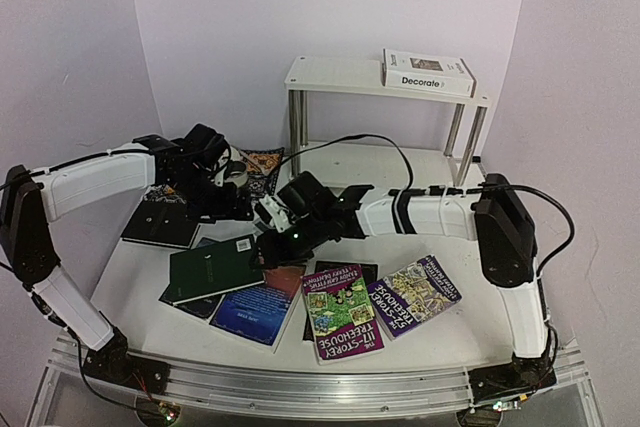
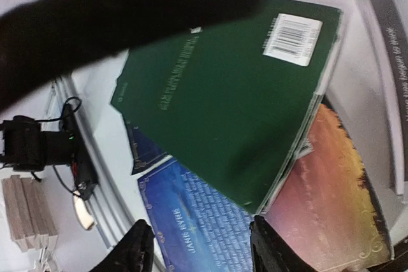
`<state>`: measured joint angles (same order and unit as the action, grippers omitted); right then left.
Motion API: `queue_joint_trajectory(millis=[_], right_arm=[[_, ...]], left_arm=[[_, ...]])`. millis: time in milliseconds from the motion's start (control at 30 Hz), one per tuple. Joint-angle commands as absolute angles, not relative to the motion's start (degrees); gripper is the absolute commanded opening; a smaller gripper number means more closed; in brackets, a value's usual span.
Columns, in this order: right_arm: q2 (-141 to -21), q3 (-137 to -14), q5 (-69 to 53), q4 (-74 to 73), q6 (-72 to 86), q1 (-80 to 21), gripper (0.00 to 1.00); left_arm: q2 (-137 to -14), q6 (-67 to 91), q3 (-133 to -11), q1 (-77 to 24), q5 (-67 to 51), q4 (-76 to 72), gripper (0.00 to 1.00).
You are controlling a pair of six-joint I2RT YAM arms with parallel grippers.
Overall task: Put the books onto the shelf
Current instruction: Move the book to the book pile, then pick up the book at the center of the board.
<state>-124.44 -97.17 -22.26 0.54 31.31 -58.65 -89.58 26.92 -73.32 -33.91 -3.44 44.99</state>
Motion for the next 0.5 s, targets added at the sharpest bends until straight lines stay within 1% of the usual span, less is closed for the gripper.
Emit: queue_joint_trajectory(millis=[0, 133, 300, 467], right_arm=[[-117.82, -93.19, -15.85, -2.49, 26.84, -56.19, 0.57], [-113.74, -88.19, -13.28, -2.80, 29.50, -52.33, 0.63], [-109.95, -83.11, -10.90, -2.81, 30.00, -47.55, 0.70], [-106.58, -79.75, -10.15, -3.15, 29.01, -45.87, 0.73]], left_arm=[[-89.79, 28.96, -73.52, -33.75, -4.66, 43.69, 0.97], [-93.15, 28.97, -75.62, -33.75, -5.22, 42.06, 0.98], [-99.89, 27.69, -81.34, -32.93, -6.98, 41.05, 0.98], [-106.78, 25.73, -87.45, -31.90, -8.38, 39.29, 0.97]])
